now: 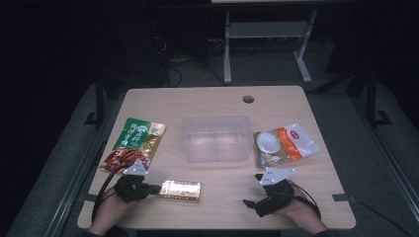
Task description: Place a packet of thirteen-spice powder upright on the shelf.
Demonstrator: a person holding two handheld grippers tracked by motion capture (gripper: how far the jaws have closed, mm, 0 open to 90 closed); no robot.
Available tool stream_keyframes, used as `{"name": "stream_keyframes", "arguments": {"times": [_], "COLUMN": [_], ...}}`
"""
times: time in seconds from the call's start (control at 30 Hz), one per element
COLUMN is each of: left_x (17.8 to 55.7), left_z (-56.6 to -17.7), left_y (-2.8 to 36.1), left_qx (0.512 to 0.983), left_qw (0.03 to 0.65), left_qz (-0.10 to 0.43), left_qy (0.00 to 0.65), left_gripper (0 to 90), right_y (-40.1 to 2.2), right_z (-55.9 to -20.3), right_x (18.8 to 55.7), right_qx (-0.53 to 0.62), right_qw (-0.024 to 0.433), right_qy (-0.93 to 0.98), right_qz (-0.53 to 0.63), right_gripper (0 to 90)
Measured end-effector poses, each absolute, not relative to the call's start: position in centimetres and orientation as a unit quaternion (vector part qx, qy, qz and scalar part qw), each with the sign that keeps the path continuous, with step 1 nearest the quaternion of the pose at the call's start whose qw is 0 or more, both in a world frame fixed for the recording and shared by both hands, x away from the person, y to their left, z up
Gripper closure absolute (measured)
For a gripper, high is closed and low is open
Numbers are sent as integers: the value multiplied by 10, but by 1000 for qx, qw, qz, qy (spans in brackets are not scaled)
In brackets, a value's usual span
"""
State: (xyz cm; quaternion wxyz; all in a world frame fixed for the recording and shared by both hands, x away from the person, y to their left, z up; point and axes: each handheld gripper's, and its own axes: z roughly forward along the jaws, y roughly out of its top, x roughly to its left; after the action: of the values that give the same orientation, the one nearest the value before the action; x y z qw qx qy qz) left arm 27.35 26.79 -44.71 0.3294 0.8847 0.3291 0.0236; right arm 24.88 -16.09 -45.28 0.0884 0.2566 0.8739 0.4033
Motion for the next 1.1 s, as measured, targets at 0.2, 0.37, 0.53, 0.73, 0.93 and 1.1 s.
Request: {"name": "stream_keyframes", "arguments": {"times": [0.2, 0.37, 0.53, 0.73, 0.93, 1.1], "left_x": [277, 278, 280, 280, 279, 278], "left_z": [-447, -448, -448, -446, -446, -447], "left_y": [251, 236, 215, 210, 226, 234], "left_qx": [891, 897, 901, 905, 900, 897], "left_qw": [332, 333, 337, 335, 345, 353], "left_qz": [17, 9, 3, 25, 32, 25], "left_qy": [310, 292, 273, 260, 265, 263], "left_gripper": [900, 899, 899, 740, 575, 457], "right_y": [-145, -134, -120, -100, -79, -67], "right_z": [-453, -452, -451, -450, -453, -457], "right_x": [248, 248, 252, 264, 272, 279], "right_qx": [223, 211, 191, 156, 122, 108], "right_qw": [69, 58, 50, 52, 51, 46], "right_qy": [882, 884, 889, 901, 921, 927], "right_qz": [411, 414, 412, 401, 367, 357], "right_gripper": [68, 68, 70, 71, 96, 131]}}
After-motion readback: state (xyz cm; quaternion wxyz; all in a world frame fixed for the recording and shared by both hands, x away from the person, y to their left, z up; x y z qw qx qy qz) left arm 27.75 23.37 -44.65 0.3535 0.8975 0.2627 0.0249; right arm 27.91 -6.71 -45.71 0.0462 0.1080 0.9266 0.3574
